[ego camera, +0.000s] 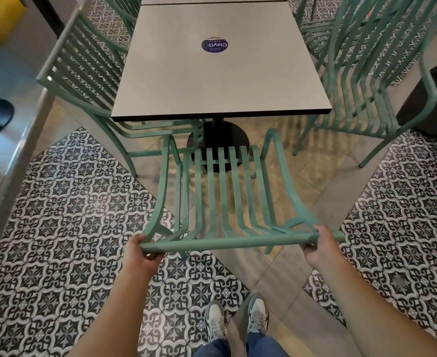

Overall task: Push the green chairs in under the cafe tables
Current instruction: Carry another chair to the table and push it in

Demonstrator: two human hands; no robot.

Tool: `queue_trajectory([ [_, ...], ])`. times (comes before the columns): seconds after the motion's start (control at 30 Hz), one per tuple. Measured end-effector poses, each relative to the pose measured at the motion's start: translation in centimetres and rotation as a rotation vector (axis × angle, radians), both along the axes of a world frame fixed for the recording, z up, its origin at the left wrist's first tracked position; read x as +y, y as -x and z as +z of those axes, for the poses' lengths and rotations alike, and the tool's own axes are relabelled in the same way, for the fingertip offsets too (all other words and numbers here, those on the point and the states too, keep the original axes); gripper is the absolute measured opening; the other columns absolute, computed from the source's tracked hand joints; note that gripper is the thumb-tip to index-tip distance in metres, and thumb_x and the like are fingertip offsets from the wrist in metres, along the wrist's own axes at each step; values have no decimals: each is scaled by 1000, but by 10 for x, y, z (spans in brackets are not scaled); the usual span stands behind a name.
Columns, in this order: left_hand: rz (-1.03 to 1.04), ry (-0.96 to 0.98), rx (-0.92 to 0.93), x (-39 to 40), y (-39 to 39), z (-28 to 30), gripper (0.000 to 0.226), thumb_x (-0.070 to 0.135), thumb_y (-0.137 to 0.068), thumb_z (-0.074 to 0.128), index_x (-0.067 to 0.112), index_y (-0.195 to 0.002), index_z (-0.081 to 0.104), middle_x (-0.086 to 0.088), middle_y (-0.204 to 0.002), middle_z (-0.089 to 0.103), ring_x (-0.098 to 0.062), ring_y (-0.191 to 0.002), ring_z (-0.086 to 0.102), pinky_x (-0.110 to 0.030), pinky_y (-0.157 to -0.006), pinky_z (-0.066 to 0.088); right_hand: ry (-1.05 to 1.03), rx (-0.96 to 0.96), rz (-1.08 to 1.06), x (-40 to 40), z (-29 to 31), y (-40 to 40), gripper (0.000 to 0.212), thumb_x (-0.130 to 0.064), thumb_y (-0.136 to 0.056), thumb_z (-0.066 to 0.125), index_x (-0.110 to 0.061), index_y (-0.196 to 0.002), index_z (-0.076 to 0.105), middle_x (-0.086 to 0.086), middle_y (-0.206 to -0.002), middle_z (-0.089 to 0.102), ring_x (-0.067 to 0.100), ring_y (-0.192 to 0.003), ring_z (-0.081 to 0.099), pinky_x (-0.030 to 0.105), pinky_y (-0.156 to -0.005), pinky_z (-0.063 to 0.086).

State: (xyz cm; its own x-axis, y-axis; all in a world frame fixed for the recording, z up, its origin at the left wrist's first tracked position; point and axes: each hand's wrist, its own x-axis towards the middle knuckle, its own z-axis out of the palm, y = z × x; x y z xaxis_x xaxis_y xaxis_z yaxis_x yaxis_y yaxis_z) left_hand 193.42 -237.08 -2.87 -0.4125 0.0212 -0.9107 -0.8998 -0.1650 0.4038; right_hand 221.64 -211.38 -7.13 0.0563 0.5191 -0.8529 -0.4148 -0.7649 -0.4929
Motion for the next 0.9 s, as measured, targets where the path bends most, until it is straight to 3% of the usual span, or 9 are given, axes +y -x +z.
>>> queue_trajectory([
  [0.43, 10, -5, -9, 0, 0, -2, 36, 22, -95, 49, 7, -128, 49, -15, -128, 54, -32, -108, 54, -47, -92, 48, 21, -14, 26, 0, 1, -1, 43, -17, -88, 58, -7, -128, 46, 12, -103, 53, 21, -79, 58, 25, -47, 55],
  [0.63, -126, 78, 43, -14, 5, -8, 34, 27, -94, 52, 10, -123, 55, -14, -114, 60, -29, -100, 60, -44, -85, 53, 6, -29, 58, -1, 1, -1, 47, -25, -89, 60, -8, -131, 47, 13, -111, 55, 22, -81, 59, 26, -51, 57],
  [0.77, -405, 422, 354, -26, 7, -7, 40, 29, -91, 59, 13, -127, 53, -11, -119, 60, -25, -106, 59, -41, -88, 50, -43, -123, 86, -1, 0, -10, 49, -35, -86, 64, -14, -128, 49, 13, -119, 56, 26, -96, 61, 35, -67, 56],
  [0.83, -672, 565, 605, -25, 8, 0, 48, 32, -92, 59, 15, -135, 47, -8, -126, 58, -25, -104, 60, -39, -87, 50, -156, -337, 172, -2, 0, -18, 46, -38, -85, 65, -13, -120, 48, 11, -119, 58, 28, -102, 60, 41, -80, 54],
  [0.9, -936, 607, 824, -16, 10, 9, 51, 35, -91, 60, 18, -137, 47, -5, -133, 56, -22, -103, 63, -42, -88, 52, -287, -557, 313, -2, 3, -31, 55, -41, -86, 64, -11, -128, 45, 13, -128, 56, 31, -113, 56, 46, -97, 47],
])
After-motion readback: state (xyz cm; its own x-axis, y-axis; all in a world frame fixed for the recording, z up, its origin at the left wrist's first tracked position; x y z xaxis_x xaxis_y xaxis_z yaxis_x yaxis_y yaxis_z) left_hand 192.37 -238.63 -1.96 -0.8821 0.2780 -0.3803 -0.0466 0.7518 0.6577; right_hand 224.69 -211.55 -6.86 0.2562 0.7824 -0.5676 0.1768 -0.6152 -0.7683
